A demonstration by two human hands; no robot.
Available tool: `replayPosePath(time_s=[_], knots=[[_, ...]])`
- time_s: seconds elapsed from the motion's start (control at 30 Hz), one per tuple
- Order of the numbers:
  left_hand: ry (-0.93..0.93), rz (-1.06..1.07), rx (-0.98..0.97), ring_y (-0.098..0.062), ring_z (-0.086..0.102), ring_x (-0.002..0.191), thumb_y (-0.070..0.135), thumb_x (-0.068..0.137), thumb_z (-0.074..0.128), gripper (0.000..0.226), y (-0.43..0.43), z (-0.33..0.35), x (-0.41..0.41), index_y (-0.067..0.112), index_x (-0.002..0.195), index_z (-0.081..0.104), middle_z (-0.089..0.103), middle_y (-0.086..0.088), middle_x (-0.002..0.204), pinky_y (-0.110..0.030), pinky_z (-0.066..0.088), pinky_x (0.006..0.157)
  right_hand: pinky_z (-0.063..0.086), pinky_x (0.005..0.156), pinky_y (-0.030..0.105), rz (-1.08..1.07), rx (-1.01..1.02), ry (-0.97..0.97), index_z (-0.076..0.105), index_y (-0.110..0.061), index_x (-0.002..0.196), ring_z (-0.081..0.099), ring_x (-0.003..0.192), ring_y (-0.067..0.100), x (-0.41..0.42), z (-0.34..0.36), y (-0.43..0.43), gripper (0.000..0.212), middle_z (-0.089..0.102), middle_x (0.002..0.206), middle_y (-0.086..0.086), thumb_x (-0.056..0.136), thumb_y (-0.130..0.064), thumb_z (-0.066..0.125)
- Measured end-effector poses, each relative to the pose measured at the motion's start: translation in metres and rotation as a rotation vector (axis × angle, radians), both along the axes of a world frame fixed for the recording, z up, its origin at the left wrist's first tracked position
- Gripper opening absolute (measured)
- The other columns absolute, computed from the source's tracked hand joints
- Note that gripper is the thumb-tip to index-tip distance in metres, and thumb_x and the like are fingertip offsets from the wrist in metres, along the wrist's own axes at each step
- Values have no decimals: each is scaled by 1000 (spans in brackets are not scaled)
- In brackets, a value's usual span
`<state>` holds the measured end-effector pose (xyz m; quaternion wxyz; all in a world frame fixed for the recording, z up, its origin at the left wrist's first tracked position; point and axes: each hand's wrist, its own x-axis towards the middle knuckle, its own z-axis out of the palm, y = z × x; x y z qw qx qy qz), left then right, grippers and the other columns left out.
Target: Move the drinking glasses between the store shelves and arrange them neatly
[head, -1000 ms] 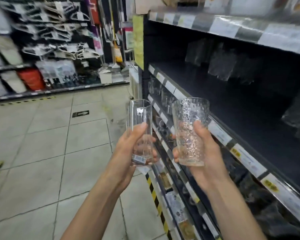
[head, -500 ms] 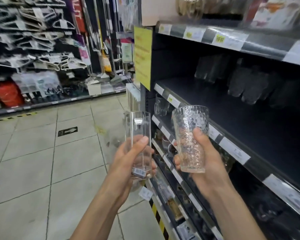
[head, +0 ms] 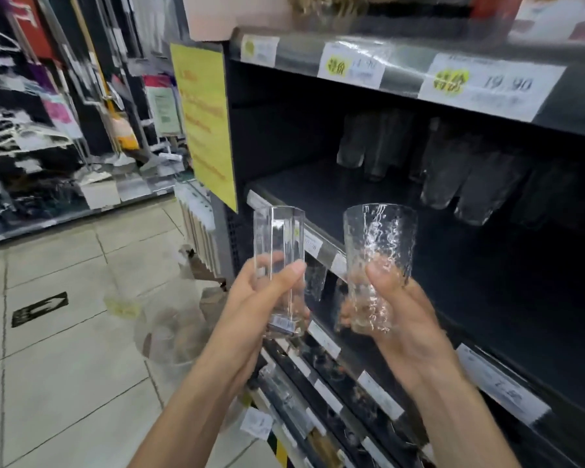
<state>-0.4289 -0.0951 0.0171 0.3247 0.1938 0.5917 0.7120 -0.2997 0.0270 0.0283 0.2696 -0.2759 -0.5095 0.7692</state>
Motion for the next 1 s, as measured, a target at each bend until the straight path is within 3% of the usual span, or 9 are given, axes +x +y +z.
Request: replayPosePath(time_s=[0.1, 0.2, 0.3, 0.53, 0.6, 0.73, 0.87, 0.93, 1.0], knots=[[18, -94, -22, -22, 70, 76, 45, 74, 82, 57, 36, 1, -35, 28, 122, 56, 76, -6, 86, -65, 38, 105, 58, 67, 32, -90, -22, -5, 49, -11, 141, 73, 78, 21, -23, -1, 28, 112, 70, 117, 9, 45, -44, 96], [19, -183, -25, -23, 69, 80, 48, 62, 83, 59, 67, 3, -62, 37, 115, 58, 76, -7, 86, -68, 34, 108, 59, 68, 42, -162, -16, -2, 57, -11, 131, 69, 72, 24, -37, 2, 51, 86, 71, 103, 9, 55, -32, 92], [48, -267, -35, -20, 68, 84, 43, 65, 84, 58, 94, 3, -78, 38, 116, 57, 73, -4, 82, -63, 37, 108, 57, 57, 36, -248, -6, 13, 62, -7, 119, 65, 61, 21, -46, 3, 66, 74, 70, 84, 6, 56, -34, 91], [98, -455, -43, -19, 73, 82, 43, 62, 83, 64, 142, 3, -100, 34, 120, 58, 76, 0, 92, -54, 48, 99, 55, 58, 32, -436, 28, -37, 59, -9, 126, 66, 67, 22, -45, 1, 76, 74, 71, 99, 7, 65, -40, 88], [127, -521, -31, -21, 72, 86, 47, 67, 82, 56, 153, 2, -106, 36, 116, 59, 76, -1, 88, -61, 44, 102, 55, 63, 33, -510, 35, -54, 62, -15, 123, 70, 77, 20, -45, 0, 73, 69, 73, 100, 3, 64, -40, 88], [210, -617, -10, -20, 74, 82, 65, 70, 65, 64, 170, 2, -118, 31, 124, 55, 73, 0, 99, -52, 53, 95, 52, 93, 39, -635, 76, -90, 66, -29, 118, 69, 107, 15, -49, 0, 67, 64, 75, 108, -7, 58, -46, 81], [313, -722, -48, -3, 72, 87, 70, 76, 54, 48, 179, 2, -131, 39, 113, 54, 72, 6, 101, -36, 52, 91, 48, 100, 35, -754, 100, -105, 63, -32, 106, 71, 98, 5, -62, 2, 66, 37, 76, 99, -14, 73, -33, 80], [329, -766, -44, 9, 65, 96, 68, 77, 59, 52, 182, 3, -139, 39, 119, 51, 68, 19, 105, -27, 47, 92, 47, 104, 37, -784, 126, -138, 62, -31, 113, 70, 102, 7, -67, 0, 67, 40, 76, 106, -12, 77, -32, 79], [358, -795, -35, 4, 61, 106, 66, 76, 66, 67, 189, 2, -146, 31, 131, 47, 68, 21, 104, -33, 42, 101, 46, 107, 39, -817, 145, -168, 61, -28, 119, 69, 107, 11, -70, -2, 68, 47, 75, 111, -8, 77, -34, 81]])
